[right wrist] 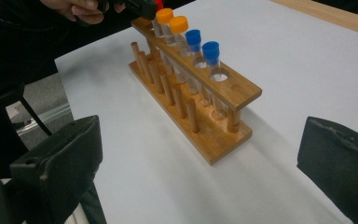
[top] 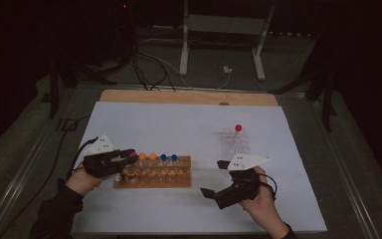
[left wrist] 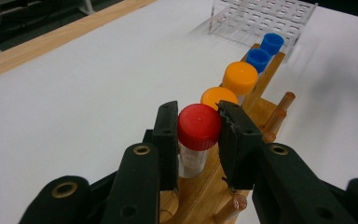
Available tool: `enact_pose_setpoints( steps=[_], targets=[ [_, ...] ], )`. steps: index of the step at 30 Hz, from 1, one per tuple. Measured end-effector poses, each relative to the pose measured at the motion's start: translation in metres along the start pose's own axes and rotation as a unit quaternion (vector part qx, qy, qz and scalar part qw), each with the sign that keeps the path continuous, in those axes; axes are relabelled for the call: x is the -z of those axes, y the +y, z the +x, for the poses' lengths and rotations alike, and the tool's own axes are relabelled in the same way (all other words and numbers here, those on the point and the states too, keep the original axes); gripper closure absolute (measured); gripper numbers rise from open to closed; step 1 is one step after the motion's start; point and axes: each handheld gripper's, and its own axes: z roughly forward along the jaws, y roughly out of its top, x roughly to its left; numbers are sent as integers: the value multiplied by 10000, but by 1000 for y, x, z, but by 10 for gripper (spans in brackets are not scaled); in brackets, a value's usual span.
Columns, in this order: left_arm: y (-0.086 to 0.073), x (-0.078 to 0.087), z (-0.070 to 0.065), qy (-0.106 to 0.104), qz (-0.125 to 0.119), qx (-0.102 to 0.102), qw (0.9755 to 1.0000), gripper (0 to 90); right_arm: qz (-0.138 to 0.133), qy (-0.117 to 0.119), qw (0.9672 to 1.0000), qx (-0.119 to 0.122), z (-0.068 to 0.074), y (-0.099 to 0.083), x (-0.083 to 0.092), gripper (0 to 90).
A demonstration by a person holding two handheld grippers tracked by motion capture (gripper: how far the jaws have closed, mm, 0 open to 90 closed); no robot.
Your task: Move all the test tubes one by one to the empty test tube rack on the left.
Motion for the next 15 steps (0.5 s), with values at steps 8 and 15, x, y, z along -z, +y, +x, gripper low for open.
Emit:
enact_pose_setpoints(
  steps=[8, 15],
  targets=[
    [4, 3, -4, -98, -2, -66, 9999, 575, -23, -15, 10000, 19, 0, 0, 1, 0],
    [10, 9, -10, -93, -84, -112, 9999, 323, -58, -62, 10000, 9, -1, 1, 4, 0]
  ],
)
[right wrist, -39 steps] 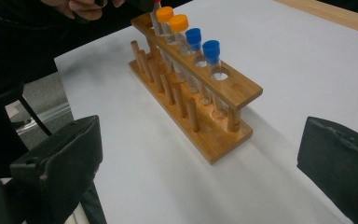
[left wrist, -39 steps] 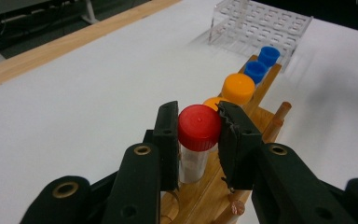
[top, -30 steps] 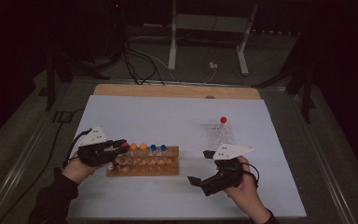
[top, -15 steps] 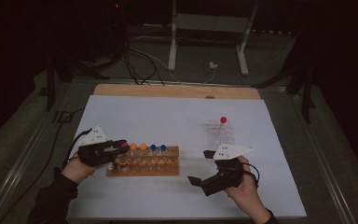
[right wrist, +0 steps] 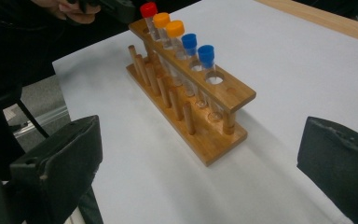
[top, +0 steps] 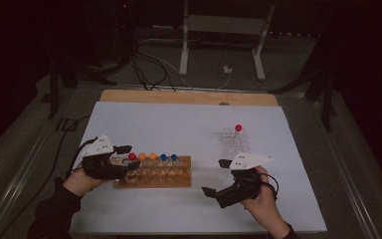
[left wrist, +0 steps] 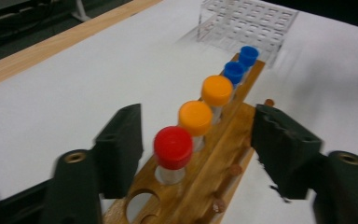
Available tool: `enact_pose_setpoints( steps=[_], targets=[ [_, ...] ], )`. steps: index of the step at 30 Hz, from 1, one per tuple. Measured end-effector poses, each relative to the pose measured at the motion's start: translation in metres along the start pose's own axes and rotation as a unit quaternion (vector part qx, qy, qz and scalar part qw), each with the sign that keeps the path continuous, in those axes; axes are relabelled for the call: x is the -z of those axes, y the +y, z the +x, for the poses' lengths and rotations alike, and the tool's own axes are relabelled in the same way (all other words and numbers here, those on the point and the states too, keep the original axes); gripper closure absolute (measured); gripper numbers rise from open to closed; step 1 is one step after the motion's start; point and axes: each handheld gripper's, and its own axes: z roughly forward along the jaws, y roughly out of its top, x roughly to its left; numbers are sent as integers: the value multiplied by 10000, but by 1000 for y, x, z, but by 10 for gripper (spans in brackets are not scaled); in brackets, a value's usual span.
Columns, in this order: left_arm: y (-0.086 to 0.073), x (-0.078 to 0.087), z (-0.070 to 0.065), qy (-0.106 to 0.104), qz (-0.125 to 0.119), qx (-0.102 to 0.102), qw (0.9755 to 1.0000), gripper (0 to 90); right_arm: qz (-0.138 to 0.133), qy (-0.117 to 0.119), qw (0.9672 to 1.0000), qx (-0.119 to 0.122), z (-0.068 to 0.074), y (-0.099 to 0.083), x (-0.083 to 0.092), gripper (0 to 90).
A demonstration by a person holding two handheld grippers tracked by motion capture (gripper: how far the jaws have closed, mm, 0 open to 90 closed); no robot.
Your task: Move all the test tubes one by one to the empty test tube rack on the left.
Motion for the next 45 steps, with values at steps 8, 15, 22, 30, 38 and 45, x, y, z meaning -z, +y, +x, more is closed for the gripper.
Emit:
enact_pose_setpoints(
  steps=[8, 15, 22, 30, 38, 45],
  targets=[
    [9, 2, -7, -301, -94, 107, 9994, 69, -112, -129, 9999, -25, -7, 2, 7, 0],
    [13, 1, -12, -431, -122, 169, 9989, 17, -248, -546, 9982, 93, -22, 2, 19, 0],
    [15, 4, -11, -512, -233, 201, 9982, 16, -331, -927, 9951, 118, -38, -2, 24, 0],
    [16, 5, -13, -549, -302, 184, 9979, 16, -423, -1306, 9904, -143, -57, -3, 29, 0],
    [18, 6, -13, -560, -344, 202, 9976, 17, -603, -1770, 9810, -519, -76, -3, 29, 0],
    [18, 6, -13, -567, -347, 202, 9976, 16, -608, -1953, 9765, -683, -94, -5, 25, 0]
  ],
)
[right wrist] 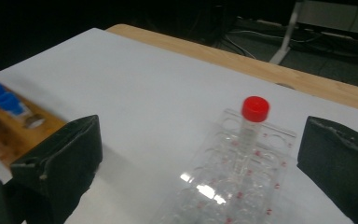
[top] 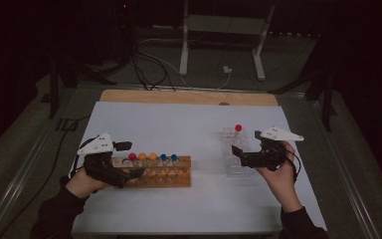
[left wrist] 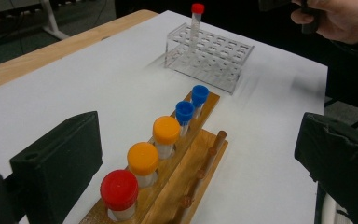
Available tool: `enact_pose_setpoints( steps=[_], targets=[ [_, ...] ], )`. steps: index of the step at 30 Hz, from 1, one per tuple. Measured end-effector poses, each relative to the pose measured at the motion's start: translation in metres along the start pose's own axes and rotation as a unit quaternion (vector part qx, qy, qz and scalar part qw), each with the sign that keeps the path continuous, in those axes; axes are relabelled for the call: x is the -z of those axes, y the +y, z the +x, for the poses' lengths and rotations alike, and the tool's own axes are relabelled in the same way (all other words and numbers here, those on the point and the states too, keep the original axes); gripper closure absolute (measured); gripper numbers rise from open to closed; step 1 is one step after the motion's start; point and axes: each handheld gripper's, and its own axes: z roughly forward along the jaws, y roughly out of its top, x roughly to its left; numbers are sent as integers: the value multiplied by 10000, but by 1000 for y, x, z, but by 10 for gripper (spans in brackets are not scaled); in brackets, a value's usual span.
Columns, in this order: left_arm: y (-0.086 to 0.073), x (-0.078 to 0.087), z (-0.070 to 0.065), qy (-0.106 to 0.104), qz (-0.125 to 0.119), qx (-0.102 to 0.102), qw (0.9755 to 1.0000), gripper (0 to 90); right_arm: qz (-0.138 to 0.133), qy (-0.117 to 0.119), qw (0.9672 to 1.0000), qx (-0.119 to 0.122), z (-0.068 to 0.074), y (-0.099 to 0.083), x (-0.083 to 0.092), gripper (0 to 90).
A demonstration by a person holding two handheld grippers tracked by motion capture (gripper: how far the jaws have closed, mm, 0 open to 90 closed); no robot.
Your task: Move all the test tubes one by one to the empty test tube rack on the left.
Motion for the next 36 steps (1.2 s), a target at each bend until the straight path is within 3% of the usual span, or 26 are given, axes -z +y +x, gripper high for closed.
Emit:
enact_pose_setpoints(
  steps=[6, 19, 25, 36],
  targets=[
    [0, 0, 0, 1, 6, -6, 10000, 16, 79, -185, 9998, -66, -9, -1, -10, 0],
    [2, 0, -3, -32, 26, -40, 10000, 17, 379, -303, 9987, -181, -26, -8, -33, 3],
    [2, 0, -3, -25, 13, -46, 10000, 17, 515, -390, 9977, -210, -33, -13, -42, 77],
    [2, 0, -3, -10, 19, -66, 10000, 17, 730, -330, 9965, -227, -38, -18, -56, 317]
  ],
)
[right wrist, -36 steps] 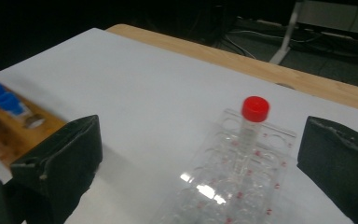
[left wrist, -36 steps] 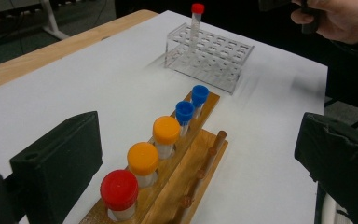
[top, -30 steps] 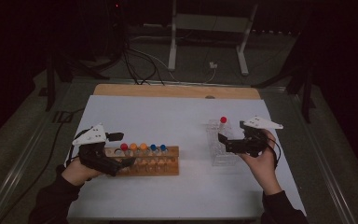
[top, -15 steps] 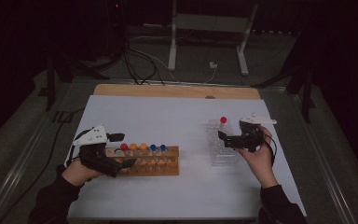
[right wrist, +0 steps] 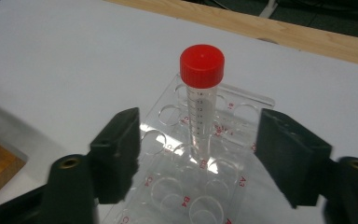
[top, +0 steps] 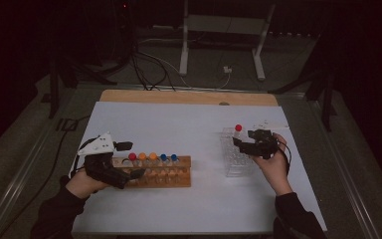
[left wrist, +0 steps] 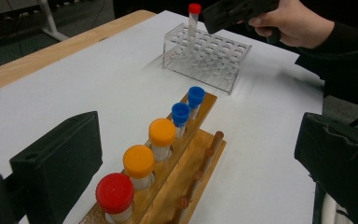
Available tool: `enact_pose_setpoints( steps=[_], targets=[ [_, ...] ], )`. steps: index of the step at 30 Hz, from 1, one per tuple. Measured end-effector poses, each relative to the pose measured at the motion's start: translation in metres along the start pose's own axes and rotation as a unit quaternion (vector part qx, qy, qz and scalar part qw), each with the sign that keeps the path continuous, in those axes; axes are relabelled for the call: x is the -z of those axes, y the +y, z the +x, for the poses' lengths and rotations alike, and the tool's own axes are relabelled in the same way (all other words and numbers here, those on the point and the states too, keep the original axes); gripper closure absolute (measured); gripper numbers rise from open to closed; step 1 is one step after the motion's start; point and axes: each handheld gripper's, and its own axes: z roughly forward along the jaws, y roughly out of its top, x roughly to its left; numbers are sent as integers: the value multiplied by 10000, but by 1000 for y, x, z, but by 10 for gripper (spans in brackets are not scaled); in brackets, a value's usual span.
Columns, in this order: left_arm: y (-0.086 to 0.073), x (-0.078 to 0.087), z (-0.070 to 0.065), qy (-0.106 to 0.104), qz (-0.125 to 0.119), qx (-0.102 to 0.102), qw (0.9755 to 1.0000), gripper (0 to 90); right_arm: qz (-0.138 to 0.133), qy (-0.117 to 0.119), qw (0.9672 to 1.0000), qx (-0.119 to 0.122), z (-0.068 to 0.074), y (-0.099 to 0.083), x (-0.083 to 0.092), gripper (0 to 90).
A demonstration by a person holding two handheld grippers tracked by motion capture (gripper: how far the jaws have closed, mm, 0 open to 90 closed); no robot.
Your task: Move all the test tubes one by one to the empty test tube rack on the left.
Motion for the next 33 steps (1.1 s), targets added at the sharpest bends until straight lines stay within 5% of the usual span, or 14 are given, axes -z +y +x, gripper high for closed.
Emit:
enact_pose_setpoints(
  steps=[24, 33],
  targets=[
    [0, 0, 0, 6, 28, -3, 10000, 17, 135, -38, 9998, 132, -1, 3, -22, 730],
    [0, -1, 0, -3, 34, 2, 10000, 17, 53, -112, 9997, 204, 0, 6, -16, 748]
  ],
)
